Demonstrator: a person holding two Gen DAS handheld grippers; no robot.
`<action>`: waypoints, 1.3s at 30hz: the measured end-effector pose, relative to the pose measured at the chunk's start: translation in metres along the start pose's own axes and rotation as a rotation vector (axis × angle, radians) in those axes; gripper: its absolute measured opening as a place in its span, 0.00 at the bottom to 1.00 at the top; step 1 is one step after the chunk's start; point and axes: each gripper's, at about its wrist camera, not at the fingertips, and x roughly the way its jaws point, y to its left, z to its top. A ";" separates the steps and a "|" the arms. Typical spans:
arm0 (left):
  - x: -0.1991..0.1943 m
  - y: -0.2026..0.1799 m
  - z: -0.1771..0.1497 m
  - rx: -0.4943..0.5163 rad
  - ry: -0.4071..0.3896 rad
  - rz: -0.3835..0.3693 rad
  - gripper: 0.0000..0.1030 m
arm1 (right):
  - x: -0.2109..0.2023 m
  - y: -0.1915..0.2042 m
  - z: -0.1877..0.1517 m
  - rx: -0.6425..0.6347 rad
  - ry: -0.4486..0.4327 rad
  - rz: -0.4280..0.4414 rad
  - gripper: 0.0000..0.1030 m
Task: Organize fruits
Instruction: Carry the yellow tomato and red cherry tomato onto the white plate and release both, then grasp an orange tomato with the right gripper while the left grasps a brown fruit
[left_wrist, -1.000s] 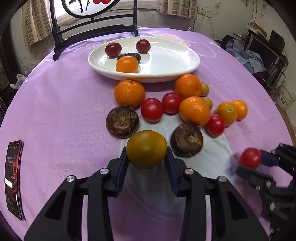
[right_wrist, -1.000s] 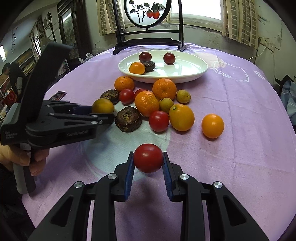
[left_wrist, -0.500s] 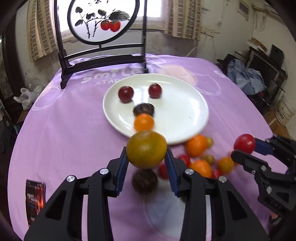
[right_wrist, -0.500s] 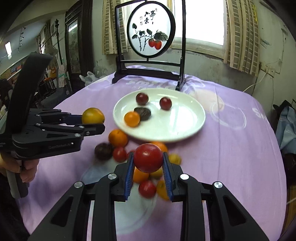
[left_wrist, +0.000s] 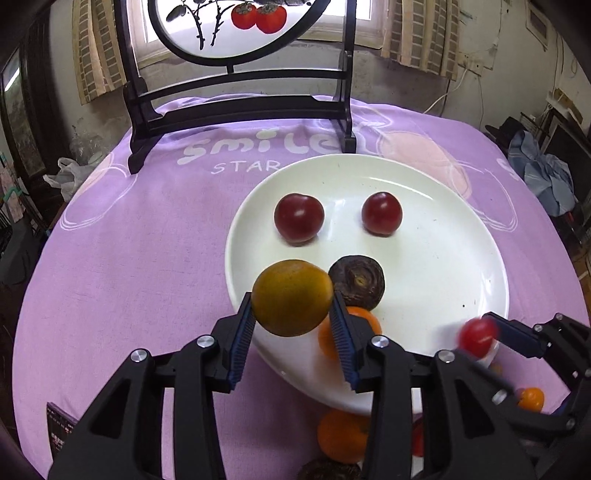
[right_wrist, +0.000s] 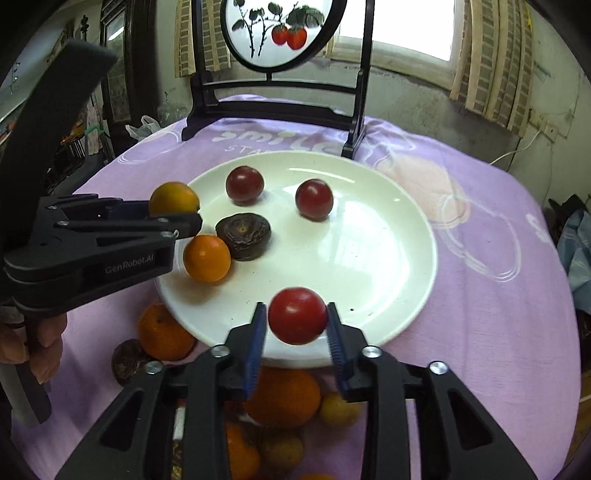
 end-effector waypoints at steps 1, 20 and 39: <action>-0.001 0.000 0.000 -0.005 -0.005 -0.003 0.51 | -0.001 -0.001 0.000 0.009 -0.008 -0.008 0.45; -0.095 -0.015 -0.110 0.076 -0.099 -0.046 0.78 | -0.095 -0.037 -0.105 0.064 -0.039 -0.028 0.57; -0.103 -0.007 -0.154 0.062 -0.067 -0.060 0.82 | -0.062 -0.047 -0.131 0.086 0.068 -0.100 0.57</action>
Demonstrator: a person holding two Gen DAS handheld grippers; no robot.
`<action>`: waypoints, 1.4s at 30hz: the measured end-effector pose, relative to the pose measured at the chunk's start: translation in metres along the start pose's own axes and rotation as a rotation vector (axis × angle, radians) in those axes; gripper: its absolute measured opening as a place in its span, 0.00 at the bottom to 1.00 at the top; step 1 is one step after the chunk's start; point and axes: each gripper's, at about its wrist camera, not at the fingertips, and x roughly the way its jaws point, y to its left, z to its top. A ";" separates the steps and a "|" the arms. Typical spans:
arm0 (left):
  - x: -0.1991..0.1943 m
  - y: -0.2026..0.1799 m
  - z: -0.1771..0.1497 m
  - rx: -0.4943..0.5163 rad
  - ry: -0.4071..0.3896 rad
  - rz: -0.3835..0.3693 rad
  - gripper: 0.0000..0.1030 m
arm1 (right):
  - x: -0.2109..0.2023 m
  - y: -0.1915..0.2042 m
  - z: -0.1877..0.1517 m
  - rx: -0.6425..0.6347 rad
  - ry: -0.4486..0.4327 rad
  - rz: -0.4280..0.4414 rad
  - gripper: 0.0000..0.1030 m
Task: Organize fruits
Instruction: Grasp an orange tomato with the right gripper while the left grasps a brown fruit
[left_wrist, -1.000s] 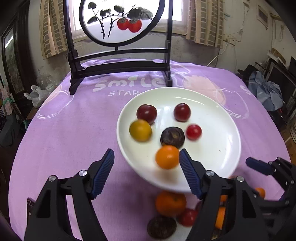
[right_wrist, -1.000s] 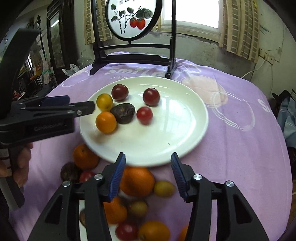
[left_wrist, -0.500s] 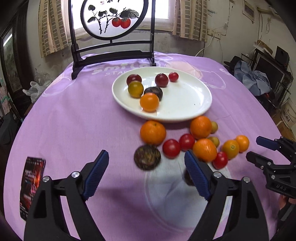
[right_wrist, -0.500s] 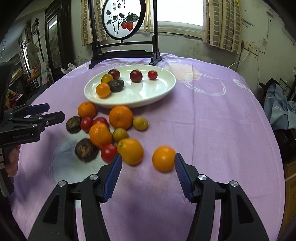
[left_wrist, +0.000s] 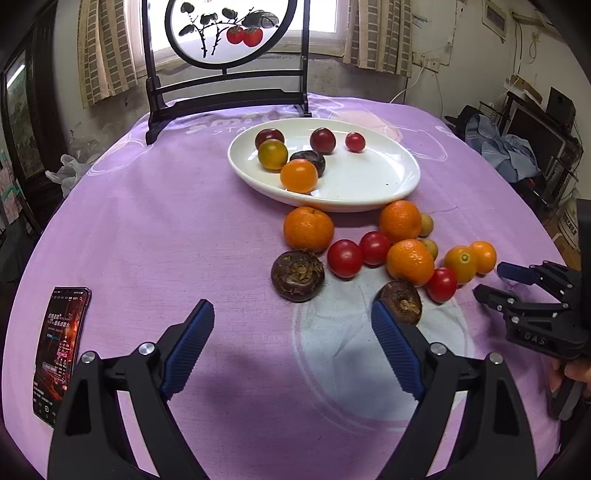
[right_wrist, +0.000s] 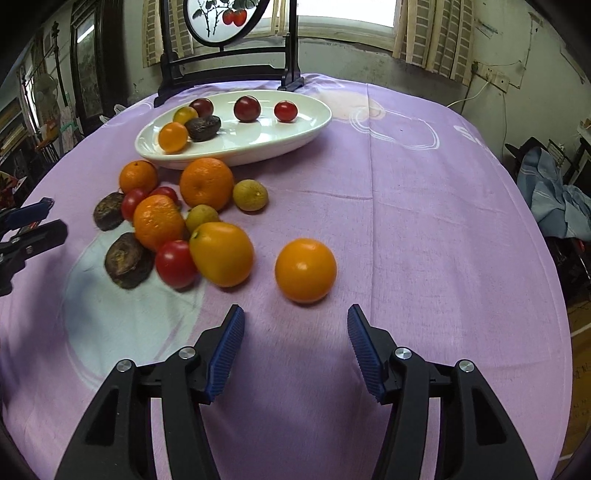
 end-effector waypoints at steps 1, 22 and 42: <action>0.001 0.002 0.001 -0.003 0.002 0.001 0.82 | 0.003 0.000 0.003 0.000 0.000 0.003 0.57; 0.051 -0.002 0.016 0.036 0.090 0.033 0.71 | -0.016 -0.008 0.000 0.066 -0.082 0.076 0.34; -0.005 -0.006 0.046 0.079 -0.028 -0.074 0.40 | -0.053 0.018 0.016 -0.006 -0.175 0.145 0.34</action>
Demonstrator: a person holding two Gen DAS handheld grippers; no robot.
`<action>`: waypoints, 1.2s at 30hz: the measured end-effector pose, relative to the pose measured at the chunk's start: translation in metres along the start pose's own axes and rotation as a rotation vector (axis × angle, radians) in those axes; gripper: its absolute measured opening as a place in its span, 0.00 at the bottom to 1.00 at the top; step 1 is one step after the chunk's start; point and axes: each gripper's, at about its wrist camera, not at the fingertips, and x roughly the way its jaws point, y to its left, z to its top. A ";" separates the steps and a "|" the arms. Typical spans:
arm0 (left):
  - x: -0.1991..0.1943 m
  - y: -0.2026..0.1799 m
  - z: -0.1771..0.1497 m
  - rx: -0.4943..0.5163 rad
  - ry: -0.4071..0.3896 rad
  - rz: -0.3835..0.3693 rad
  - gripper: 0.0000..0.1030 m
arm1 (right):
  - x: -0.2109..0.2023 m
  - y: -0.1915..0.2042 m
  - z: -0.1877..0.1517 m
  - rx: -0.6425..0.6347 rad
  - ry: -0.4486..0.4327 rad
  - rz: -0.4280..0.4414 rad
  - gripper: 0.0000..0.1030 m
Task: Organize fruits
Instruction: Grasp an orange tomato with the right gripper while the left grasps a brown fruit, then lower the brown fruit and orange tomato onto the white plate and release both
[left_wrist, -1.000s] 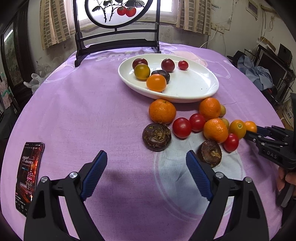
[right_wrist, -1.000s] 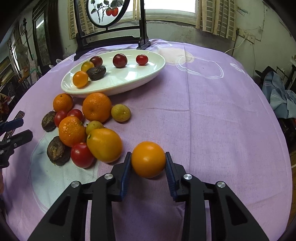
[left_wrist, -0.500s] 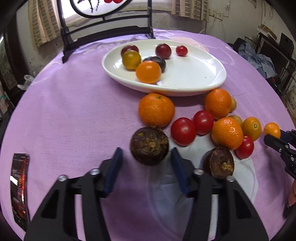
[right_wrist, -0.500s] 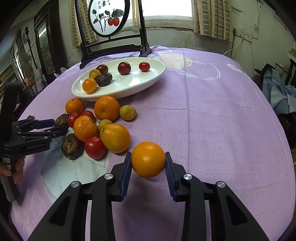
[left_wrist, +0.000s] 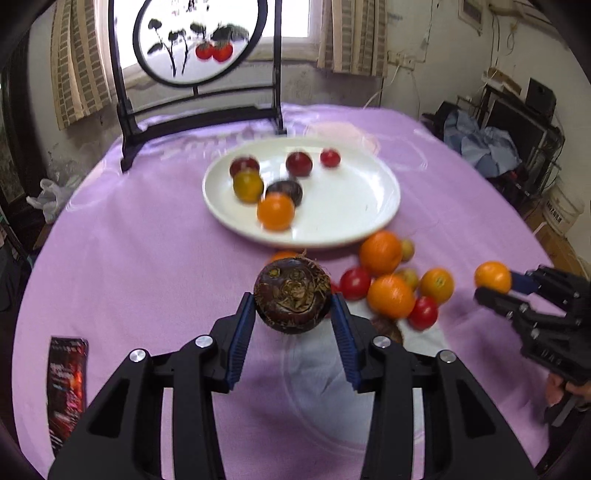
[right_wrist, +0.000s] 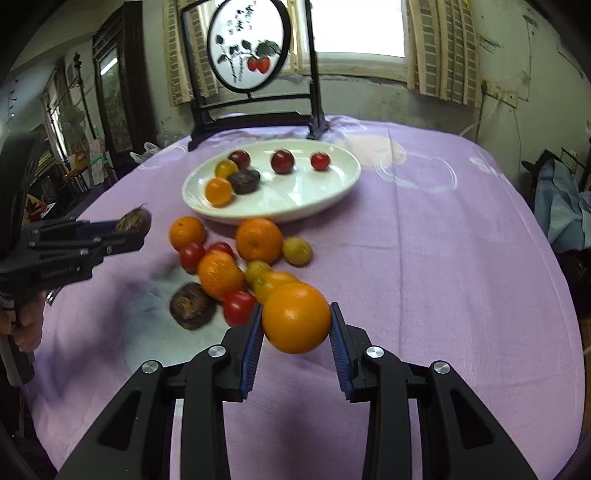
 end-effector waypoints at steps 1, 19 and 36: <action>-0.003 0.000 0.006 0.002 -0.014 0.003 0.40 | -0.001 0.004 0.006 -0.011 -0.008 0.003 0.34; 0.103 0.033 0.081 -0.084 0.084 0.114 0.40 | 0.111 0.018 0.095 -0.074 0.088 -0.043 0.34; 0.061 0.025 0.070 -0.128 -0.004 0.079 0.69 | 0.072 -0.003 0.063 0.024 0.068 -0.028 0.56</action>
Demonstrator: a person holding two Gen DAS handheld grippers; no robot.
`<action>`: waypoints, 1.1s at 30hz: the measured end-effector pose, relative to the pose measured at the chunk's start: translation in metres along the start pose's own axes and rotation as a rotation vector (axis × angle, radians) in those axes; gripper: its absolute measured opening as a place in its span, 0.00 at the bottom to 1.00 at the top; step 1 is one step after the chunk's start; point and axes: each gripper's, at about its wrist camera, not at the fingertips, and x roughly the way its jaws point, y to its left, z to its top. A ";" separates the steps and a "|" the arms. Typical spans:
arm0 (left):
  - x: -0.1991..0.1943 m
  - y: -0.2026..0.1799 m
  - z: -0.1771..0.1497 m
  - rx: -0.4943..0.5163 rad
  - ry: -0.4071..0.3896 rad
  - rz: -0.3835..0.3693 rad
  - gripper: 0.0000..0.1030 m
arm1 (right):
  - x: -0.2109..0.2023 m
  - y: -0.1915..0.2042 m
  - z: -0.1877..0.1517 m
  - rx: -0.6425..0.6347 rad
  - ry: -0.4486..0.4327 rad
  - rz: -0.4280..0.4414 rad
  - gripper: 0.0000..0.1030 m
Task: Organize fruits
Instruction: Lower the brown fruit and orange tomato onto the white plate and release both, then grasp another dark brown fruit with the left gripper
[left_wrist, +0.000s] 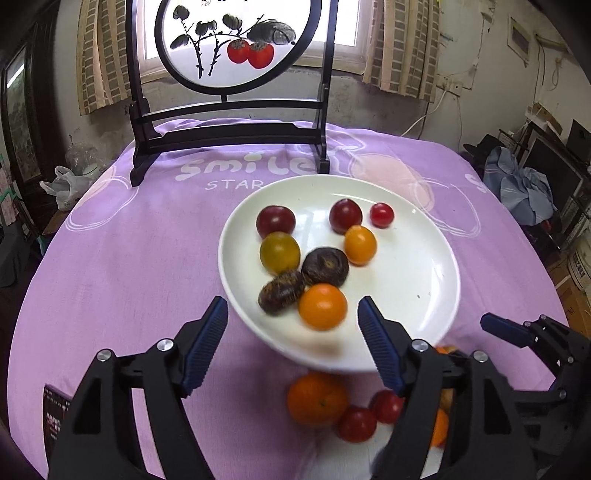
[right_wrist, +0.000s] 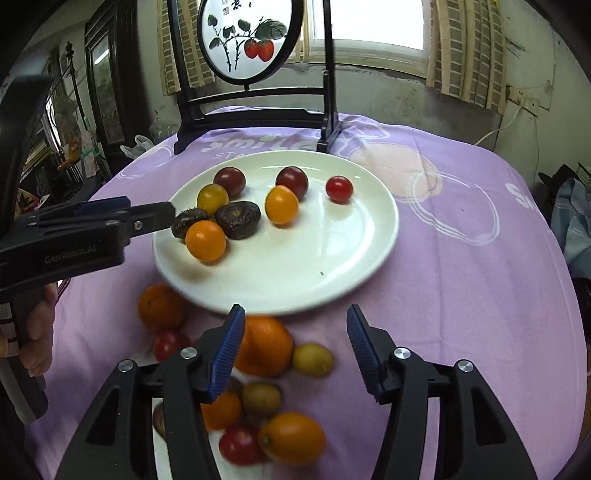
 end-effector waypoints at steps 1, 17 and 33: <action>-0.004 -0.002 -0.005 0.004 -0.001 -0.001 0.70 | -0.005 -0.003 -0.005 0.008 -0.005 -0.003 0.56; -0.053 -0.023 -0.092 0.055 0.022 -0.072 0.78 | -0.052 -0.012 -0.082 0.020 0.002 -0.018 0.67; -0.025 -0.070 -0.122 0.145 0.127 -0.107 0.70 | -0.060 -0.022 -0.098 0.069 -0.015 0.013 0.67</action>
